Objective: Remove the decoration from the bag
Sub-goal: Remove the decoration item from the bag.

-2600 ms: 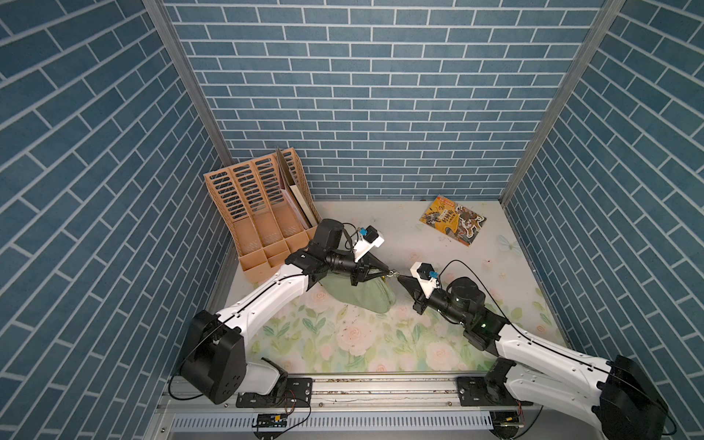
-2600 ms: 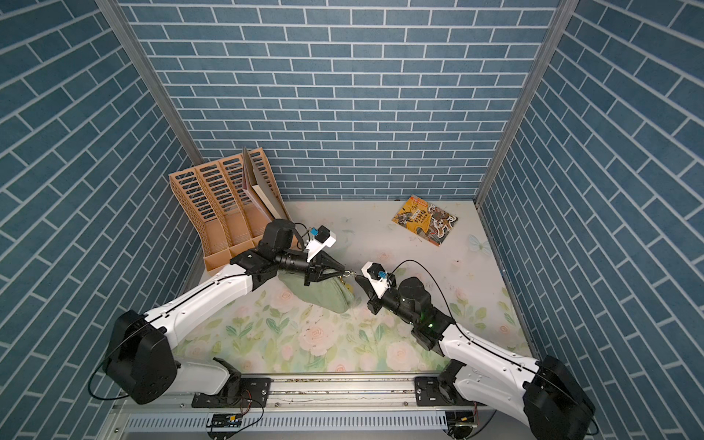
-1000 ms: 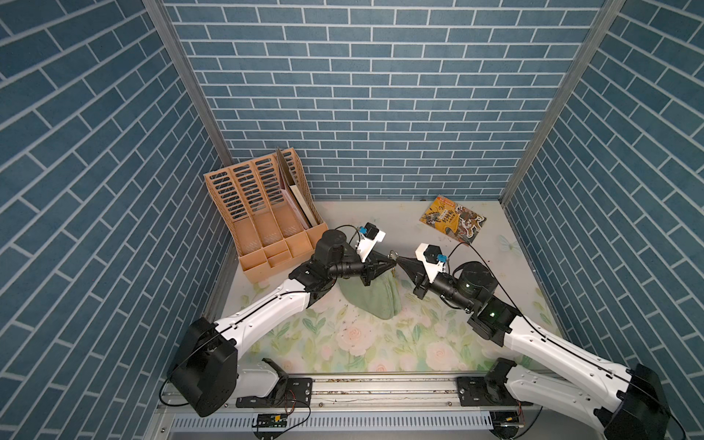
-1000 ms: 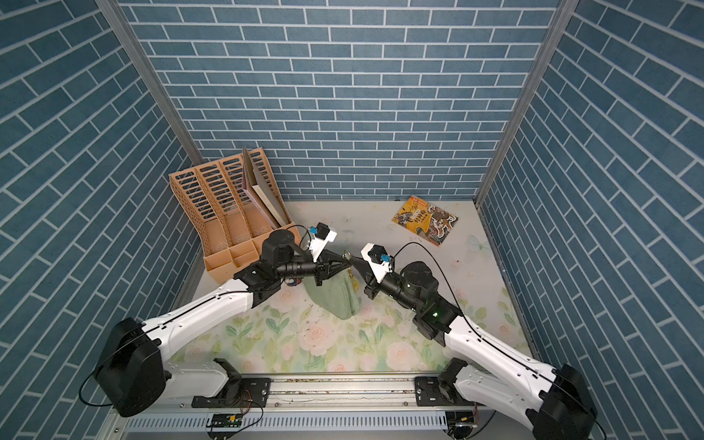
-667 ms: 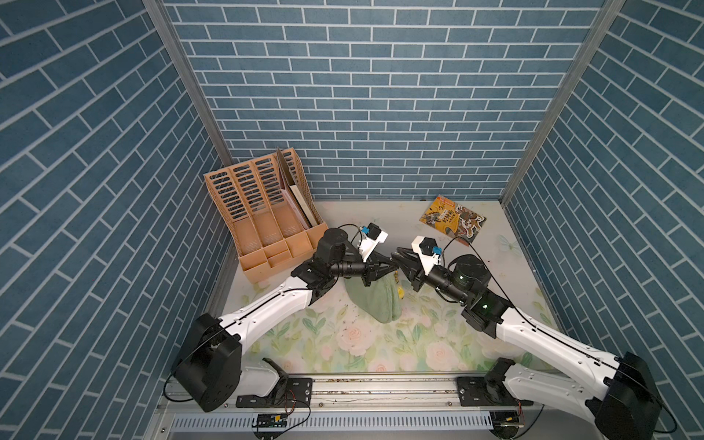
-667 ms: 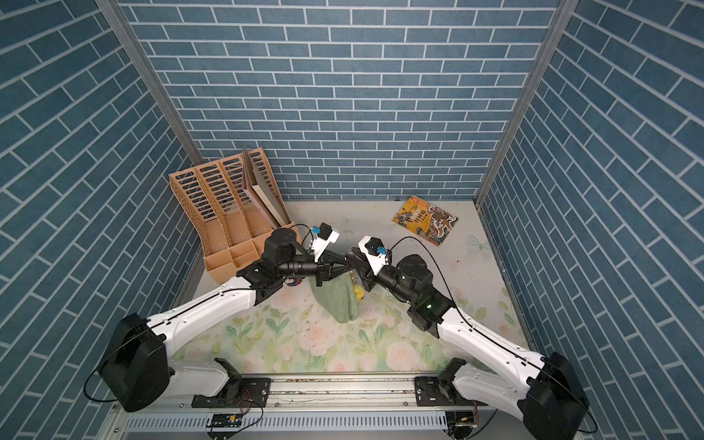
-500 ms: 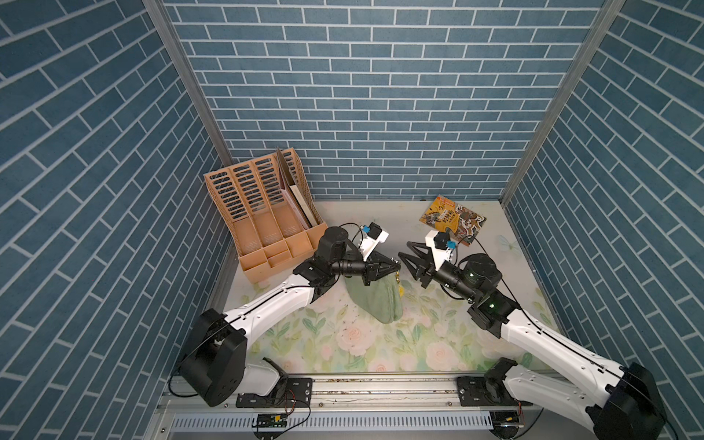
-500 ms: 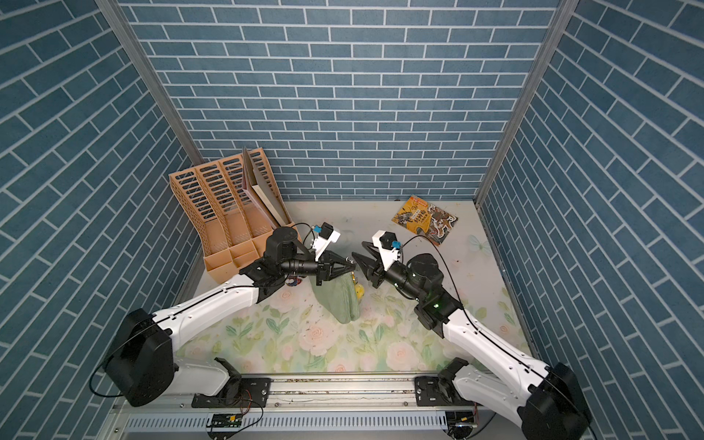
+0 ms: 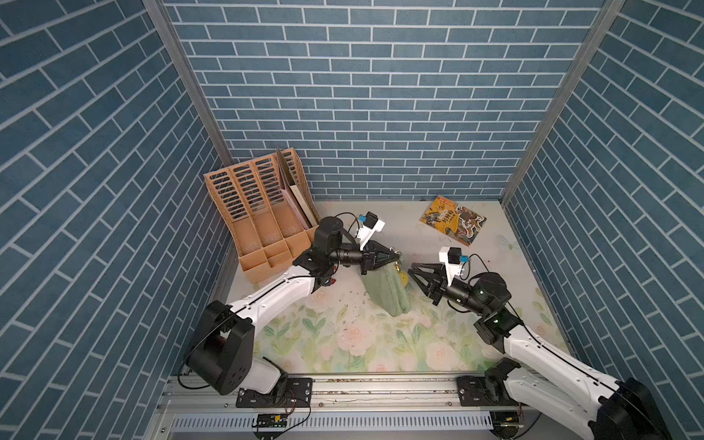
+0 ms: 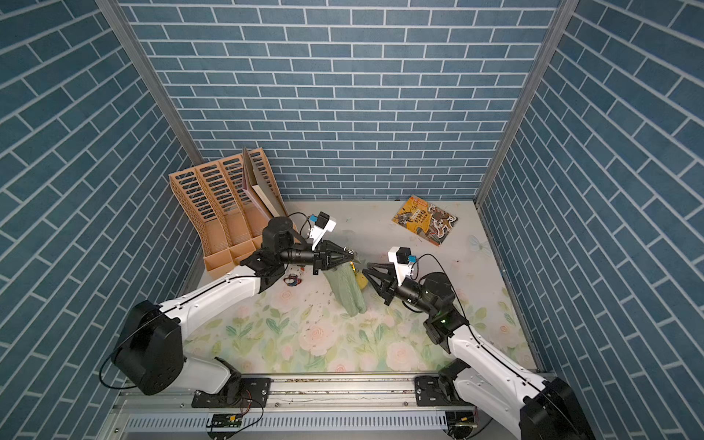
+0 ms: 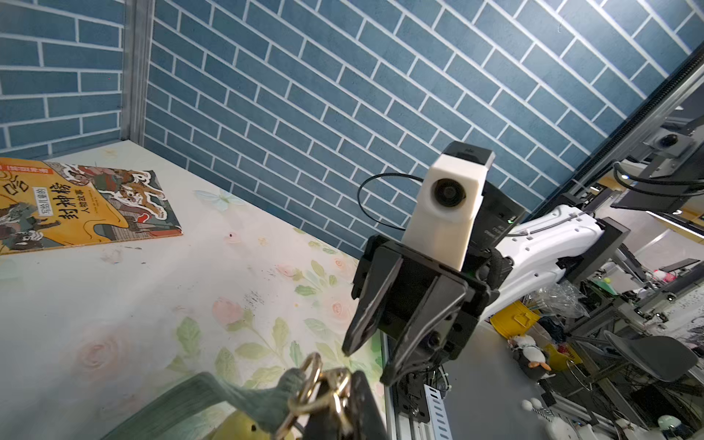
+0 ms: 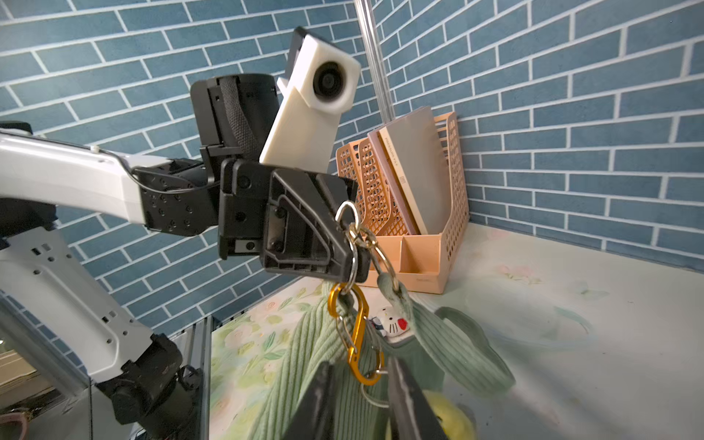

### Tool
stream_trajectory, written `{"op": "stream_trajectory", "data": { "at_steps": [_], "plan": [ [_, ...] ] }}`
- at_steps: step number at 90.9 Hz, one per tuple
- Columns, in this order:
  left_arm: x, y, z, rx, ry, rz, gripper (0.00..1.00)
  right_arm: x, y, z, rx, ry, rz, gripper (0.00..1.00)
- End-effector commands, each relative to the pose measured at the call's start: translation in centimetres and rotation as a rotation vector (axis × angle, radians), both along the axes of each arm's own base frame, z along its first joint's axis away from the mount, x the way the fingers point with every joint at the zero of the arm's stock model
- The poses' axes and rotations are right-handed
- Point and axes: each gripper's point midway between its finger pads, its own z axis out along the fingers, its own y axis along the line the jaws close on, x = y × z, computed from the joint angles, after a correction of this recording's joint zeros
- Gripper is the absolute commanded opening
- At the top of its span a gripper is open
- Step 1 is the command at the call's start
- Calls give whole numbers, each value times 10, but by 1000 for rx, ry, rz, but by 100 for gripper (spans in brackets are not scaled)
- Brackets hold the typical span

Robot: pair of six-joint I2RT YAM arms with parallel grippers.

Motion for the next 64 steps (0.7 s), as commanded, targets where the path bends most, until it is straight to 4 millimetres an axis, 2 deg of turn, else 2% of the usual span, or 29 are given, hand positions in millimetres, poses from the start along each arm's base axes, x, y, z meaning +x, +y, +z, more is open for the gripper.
{"op": "stream_trajectory", "data": {
  "at_steps": [1,24,64],
  "plan": [
    [-9,0,22,-48,-63,-56,0,-12,8,14,47,-36,89,36],
    [-20,2,32,-77,-103,-105,0,-17,21,10,43,-12,178,42],
    [-29,0,33,-89,-114,-161,0,-10,29,16,82,6,201,42]
  ]
}}
